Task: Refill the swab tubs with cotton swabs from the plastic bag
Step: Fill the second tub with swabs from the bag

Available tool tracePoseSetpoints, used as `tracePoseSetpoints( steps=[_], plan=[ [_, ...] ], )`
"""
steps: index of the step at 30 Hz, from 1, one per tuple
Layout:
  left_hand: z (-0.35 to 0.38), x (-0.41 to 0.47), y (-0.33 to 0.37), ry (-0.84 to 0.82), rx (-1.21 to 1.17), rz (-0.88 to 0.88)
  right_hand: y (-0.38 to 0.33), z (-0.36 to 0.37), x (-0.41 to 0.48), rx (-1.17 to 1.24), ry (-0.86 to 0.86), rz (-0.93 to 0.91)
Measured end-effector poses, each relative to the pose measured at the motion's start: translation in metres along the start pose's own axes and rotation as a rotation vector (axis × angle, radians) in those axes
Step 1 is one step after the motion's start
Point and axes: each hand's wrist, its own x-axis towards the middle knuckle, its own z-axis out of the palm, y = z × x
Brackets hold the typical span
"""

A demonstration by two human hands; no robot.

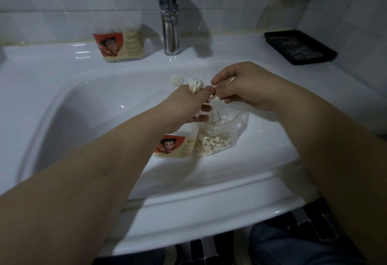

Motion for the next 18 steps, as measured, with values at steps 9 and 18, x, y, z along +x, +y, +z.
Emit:
tracePoseSetpoints(
  steps=[9, 18],
  plan=[
    [-0.0028, -0.0017, 0.0012, -0.047, -0.130, 0.042, 0.0003, 0.0011, -0.0005, -0.012, 0.004, 0.035],
    [-0.0021, -0.0004, 0.0036, -0.021, -0.100, -0.012, -0.0003, 0.0046, 0.0022, 0.262, 0.119, -0.013]
  ],
)
